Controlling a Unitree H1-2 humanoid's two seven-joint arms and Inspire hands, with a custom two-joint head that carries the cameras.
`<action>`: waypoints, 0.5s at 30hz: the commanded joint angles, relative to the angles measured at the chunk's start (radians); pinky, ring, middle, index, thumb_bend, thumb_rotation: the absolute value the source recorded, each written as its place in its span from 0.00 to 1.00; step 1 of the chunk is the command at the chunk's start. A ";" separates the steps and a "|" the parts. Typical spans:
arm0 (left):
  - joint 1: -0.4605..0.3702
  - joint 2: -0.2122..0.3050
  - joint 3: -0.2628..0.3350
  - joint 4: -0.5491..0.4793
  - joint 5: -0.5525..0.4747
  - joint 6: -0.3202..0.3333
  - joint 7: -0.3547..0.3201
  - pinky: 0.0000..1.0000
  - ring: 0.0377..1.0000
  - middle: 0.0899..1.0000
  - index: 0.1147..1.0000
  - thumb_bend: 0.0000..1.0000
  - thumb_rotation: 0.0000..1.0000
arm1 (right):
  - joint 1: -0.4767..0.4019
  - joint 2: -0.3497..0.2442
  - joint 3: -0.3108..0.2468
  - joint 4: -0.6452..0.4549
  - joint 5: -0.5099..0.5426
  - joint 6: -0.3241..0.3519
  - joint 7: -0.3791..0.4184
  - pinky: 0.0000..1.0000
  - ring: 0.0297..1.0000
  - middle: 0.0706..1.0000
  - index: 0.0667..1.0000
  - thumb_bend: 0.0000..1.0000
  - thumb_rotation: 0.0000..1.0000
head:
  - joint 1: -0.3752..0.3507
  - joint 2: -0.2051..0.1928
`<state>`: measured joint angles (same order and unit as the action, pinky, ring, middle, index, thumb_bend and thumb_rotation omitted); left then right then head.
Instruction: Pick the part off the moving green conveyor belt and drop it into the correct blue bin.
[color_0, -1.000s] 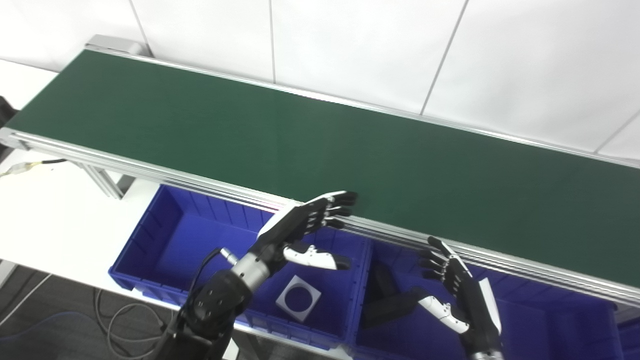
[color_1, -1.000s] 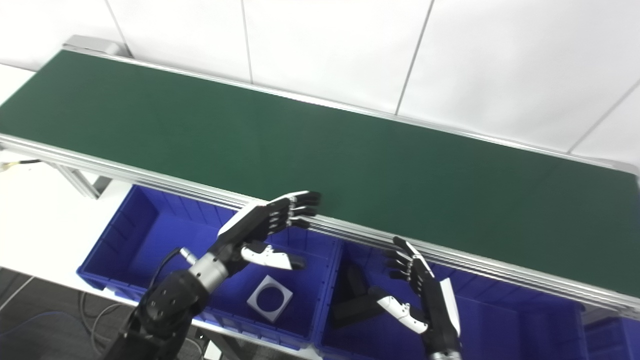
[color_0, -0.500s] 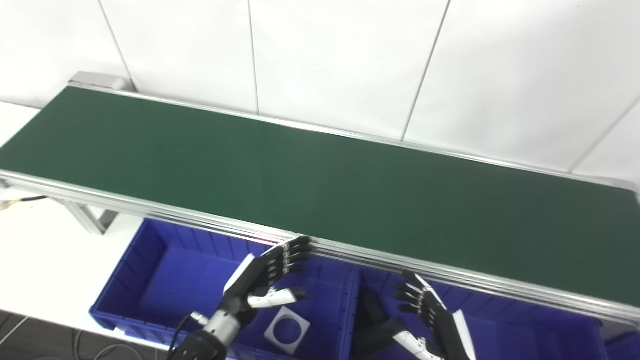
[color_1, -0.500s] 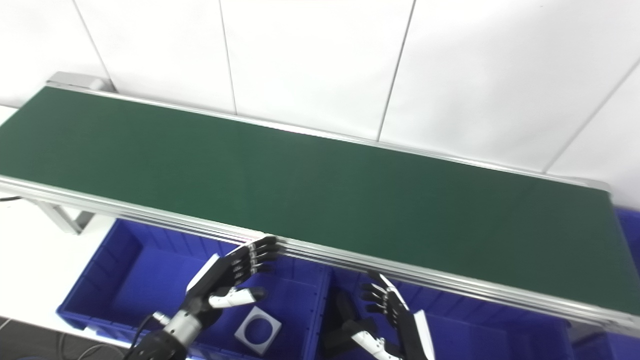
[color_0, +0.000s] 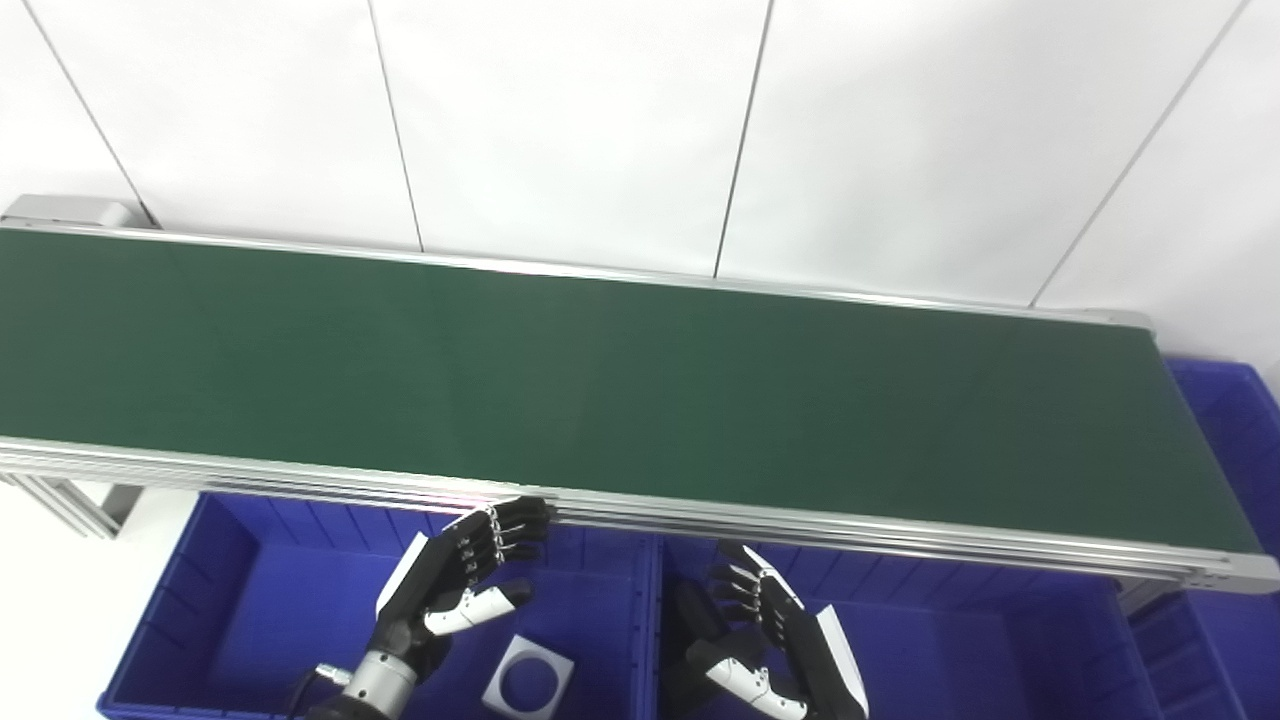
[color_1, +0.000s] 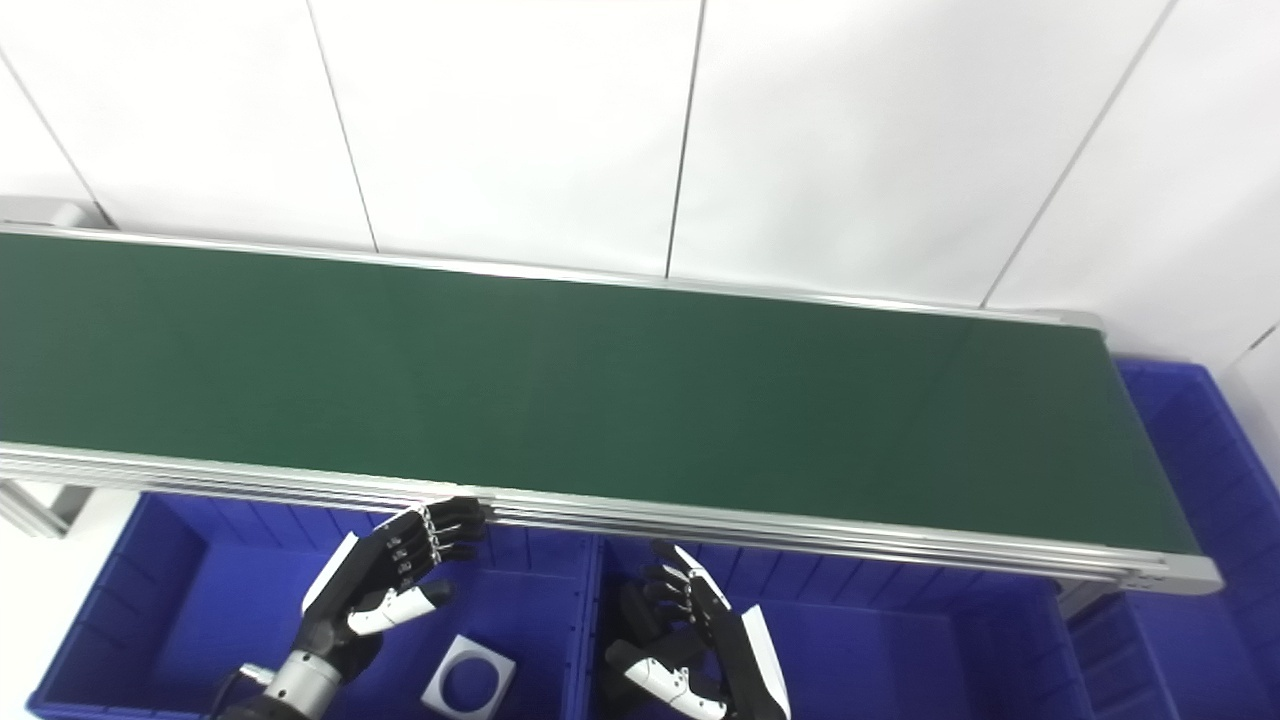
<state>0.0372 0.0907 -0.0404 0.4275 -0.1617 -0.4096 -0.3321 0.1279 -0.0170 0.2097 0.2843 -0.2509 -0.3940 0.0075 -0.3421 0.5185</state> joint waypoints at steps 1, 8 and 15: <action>-0.018 0.021 0.002 -0.028 -0.033 -0.011 -0.029 0.77 0.78 0.78 0.74 1.00 0.40 | -0.018 0.024 0.010 0.000 -0.013 -0.054 -0.026 0.71 0.76 0.78 0.86 0.77 0.56 | -0.047 -0.008; -0.033 0.031 0.007 0.009 -0.041 -0.035 -0.054 0.77 0.77 0.75 0.74 1.00 0.39 | -0.039 0.030 0.026 0.045 -0.016 -0.075 -0.056 0.72 0.76 0.78 0.87 0.76 0.55 | -0.018 -0.005; -0.020 0.035 0.003 -0.018 -0.020 -0.027 -0.042 0.77 0.76 0.75 0.73 1.00 0.40 | -0.042 0.024 0.031 0.047 -0.020 -0.072 -0.061 0.73 0.77 0.78 0.88 0.78 0.61 | 0.021 -0.006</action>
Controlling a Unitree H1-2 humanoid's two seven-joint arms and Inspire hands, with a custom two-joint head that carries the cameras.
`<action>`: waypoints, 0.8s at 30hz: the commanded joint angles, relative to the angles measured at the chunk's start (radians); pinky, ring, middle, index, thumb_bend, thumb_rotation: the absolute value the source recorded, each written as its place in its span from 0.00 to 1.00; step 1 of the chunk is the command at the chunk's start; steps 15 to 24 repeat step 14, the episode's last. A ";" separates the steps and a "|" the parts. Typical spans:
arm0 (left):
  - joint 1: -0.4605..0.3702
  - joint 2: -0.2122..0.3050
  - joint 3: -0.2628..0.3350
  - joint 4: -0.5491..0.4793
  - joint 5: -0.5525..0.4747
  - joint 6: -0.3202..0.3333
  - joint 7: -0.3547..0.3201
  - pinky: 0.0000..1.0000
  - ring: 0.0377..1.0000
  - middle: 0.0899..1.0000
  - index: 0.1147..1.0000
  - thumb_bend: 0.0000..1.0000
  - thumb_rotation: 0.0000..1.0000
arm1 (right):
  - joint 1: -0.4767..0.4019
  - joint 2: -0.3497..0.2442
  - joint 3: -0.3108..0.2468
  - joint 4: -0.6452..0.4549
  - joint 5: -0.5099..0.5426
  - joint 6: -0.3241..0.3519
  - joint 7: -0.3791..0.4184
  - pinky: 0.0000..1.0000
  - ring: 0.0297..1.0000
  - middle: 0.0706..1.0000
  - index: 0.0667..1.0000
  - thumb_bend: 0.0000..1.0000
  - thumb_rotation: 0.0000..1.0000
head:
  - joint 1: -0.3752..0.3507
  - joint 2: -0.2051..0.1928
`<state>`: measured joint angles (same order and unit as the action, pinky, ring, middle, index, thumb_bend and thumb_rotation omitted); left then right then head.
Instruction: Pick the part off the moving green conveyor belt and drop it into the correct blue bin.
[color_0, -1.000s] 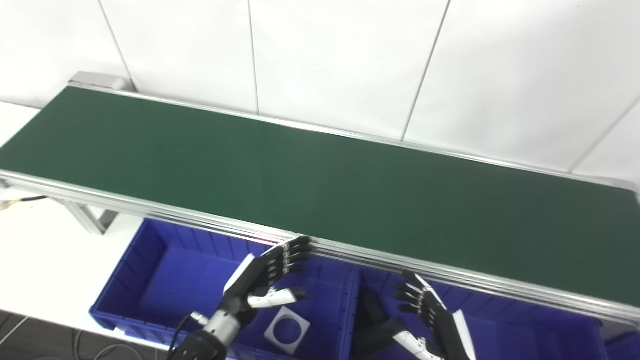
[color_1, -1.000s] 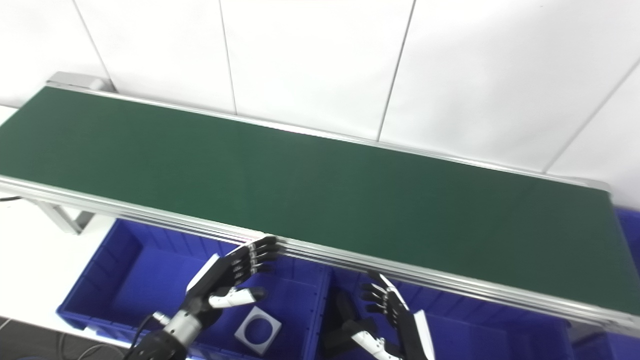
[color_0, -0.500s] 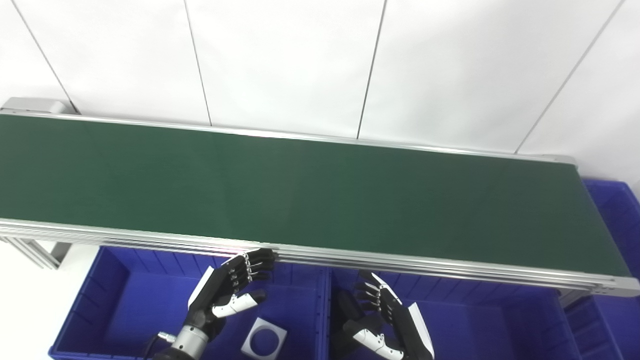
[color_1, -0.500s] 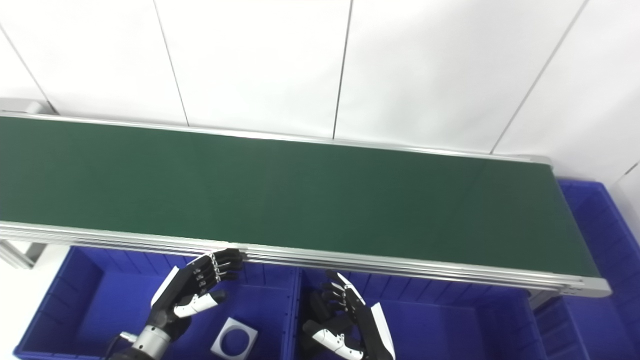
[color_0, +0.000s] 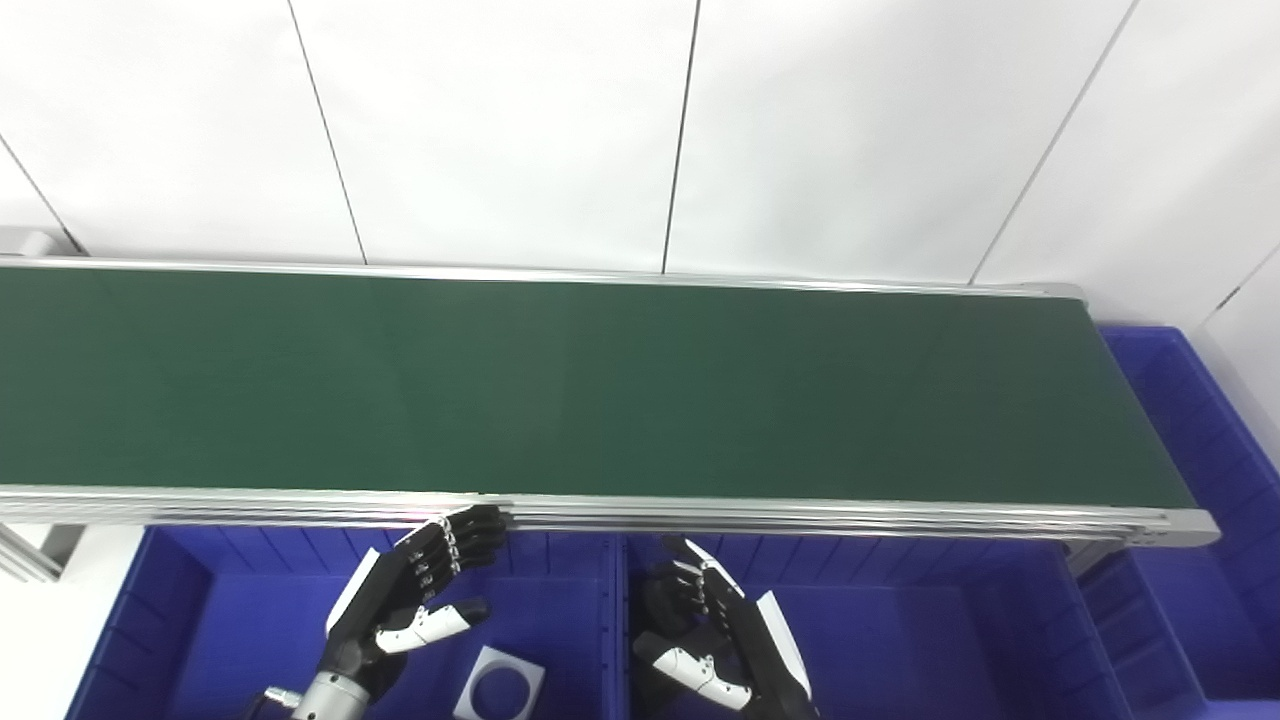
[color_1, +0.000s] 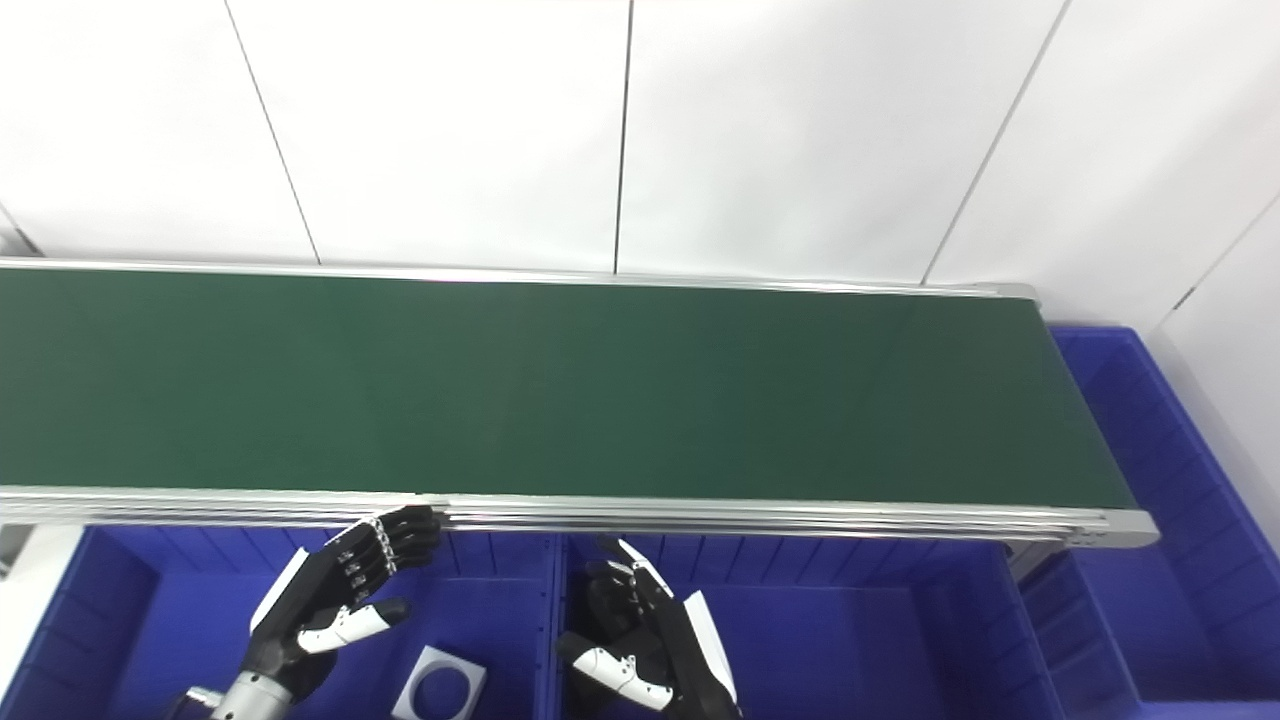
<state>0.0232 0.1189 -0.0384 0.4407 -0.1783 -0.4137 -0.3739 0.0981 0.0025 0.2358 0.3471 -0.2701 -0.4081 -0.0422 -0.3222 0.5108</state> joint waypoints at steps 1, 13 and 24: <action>-0.005 0.007 0.000 -0.033 -0.002 -0.025 -0.001 0.77 0.77 0.76 0.73 1.00 0.40 | -0.014 0.003 0.006 -0.015 0.001 -0.058 -0.011 0.73 0.77 0.78 0.88 0.78 0.61 | 0.006 0.002; 0.043 0.008 -0.039 -0.125 0.088 -0.027 0.023 0.78 0.80 0.81 0.81 1.00 0.38 | -0.022 -0.013 -0.001 -0.007 0.051 -0.060 0.005 0.71 0.76 0.79 0.88 0.76 0.60 | 0.131 0.005; 0.050 0.005 -0.044 -0.138 0.094 -0.023 0.026 0.78 0.80 0.81 0.81 1.00 0.37 | -0.023 -0.016 -0.003 -0.005 0.067 -0.060 0.011 0.71 0.76 0.79 0.88 0.76 0.60 | 0.157 0.005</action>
